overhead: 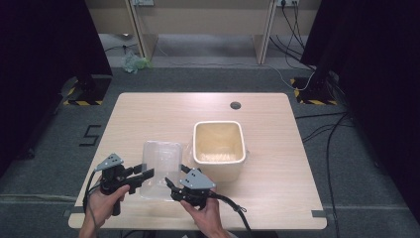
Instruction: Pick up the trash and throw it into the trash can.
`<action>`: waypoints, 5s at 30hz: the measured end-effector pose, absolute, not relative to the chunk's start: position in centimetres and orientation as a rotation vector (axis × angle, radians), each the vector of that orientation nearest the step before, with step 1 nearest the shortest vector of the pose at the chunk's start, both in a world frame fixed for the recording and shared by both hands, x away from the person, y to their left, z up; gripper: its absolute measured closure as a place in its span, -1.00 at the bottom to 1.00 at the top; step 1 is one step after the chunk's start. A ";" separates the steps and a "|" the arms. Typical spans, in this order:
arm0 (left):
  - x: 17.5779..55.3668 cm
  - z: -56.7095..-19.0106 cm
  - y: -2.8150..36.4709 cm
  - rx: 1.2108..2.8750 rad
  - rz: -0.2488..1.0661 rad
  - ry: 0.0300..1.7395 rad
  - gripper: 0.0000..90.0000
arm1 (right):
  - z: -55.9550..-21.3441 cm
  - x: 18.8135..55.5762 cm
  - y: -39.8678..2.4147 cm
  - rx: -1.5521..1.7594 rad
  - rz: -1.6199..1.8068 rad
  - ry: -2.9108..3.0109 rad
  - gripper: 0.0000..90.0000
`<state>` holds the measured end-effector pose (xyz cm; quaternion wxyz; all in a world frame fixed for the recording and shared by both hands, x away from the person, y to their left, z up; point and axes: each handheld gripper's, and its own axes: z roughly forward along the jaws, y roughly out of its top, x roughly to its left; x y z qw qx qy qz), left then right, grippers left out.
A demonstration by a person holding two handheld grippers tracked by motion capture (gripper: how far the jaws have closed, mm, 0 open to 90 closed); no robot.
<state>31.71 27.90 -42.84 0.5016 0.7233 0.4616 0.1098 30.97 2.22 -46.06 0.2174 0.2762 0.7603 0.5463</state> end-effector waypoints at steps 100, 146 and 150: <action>41.2 -35.0 11.1 1.849 0.279 0.899 0.10 | -38.6 38.3 -12.9 0.999 1.447 1.935 -0.09; 37.9 -39.3 19.4 1.772 0.327 1.039 -0.39 | -39.8 37.0 -20.3 1.143 1.432 1.924 -0.46; 37.5 -40.2 20.3 1.769 0.330 1.050 -0.39 | -40.8 36.7 -21.3 1.175 1.408 1.935 -0.46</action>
